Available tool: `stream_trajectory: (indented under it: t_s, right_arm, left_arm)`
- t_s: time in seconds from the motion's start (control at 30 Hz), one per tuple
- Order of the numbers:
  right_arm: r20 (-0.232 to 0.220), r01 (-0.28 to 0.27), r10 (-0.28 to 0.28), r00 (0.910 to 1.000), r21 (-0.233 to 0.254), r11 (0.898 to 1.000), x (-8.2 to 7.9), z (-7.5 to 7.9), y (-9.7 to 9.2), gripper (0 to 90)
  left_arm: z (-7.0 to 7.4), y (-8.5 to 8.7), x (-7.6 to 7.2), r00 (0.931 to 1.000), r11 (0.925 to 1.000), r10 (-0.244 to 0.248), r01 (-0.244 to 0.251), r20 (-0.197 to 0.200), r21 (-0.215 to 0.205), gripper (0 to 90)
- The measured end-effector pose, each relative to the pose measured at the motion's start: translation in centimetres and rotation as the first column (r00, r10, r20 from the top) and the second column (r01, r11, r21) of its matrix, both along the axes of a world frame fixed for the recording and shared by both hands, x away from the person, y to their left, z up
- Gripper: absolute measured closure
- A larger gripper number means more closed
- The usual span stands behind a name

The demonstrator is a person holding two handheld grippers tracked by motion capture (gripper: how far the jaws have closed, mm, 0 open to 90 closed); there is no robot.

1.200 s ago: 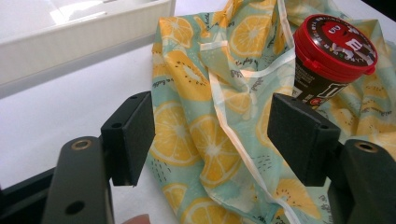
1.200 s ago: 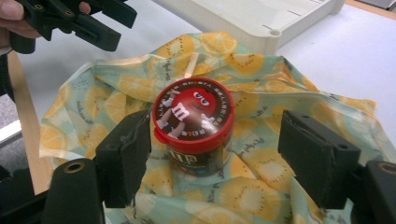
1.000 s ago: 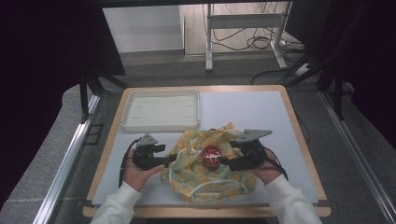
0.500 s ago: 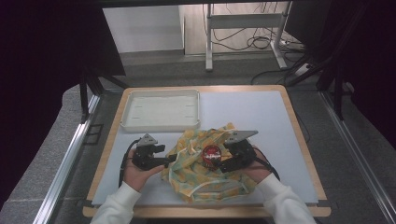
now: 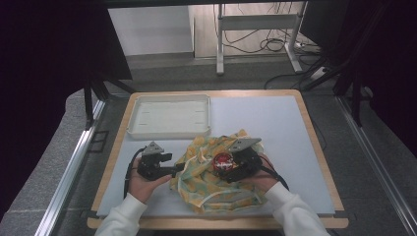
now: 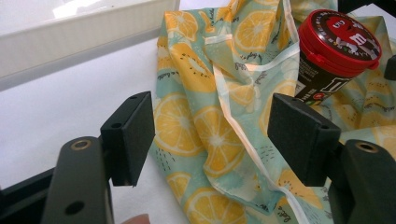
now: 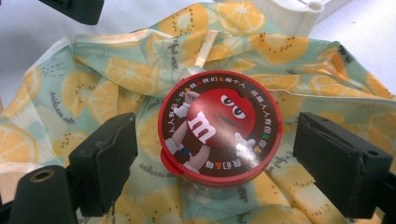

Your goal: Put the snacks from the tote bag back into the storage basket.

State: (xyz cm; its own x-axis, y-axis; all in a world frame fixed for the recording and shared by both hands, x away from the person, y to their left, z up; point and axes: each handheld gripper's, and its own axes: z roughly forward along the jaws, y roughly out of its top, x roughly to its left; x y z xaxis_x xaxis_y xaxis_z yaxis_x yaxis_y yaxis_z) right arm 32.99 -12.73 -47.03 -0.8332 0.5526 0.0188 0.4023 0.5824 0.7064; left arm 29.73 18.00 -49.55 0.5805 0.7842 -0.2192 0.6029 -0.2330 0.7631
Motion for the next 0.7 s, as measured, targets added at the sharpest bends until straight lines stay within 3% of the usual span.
stream_trajectory:
  t_s: [0.2,0.3,0.7]
  right_arm:
    - [-0.005,0.000,0.000,1.0000,-0.019,1.000,0.2,-0.5,0.4,13.2]
    - [0.015,0.009,-0.008,0.9999,-0.055,0.998,0.3,-1.0,0.7,13.2]
    - [0.013,0.020,-0.019,0.9997,-0.088,0.996,0.6,-2.0,1.4,18.4]
  left_arm:
    - [-0.1,0.1,0.0,1.0000,1.0000,0.002,-0.002,-0.001,-0.001,31.9]
    - [-0.1,0.0,0.0,1.0000,1.0000,0.000,0.000,-0.002,-0.001,31.9]
    - [-0.1,0.0,0.0,1.0000,1.0000,-0.001,0.001,-0.004,0.000,32.0]
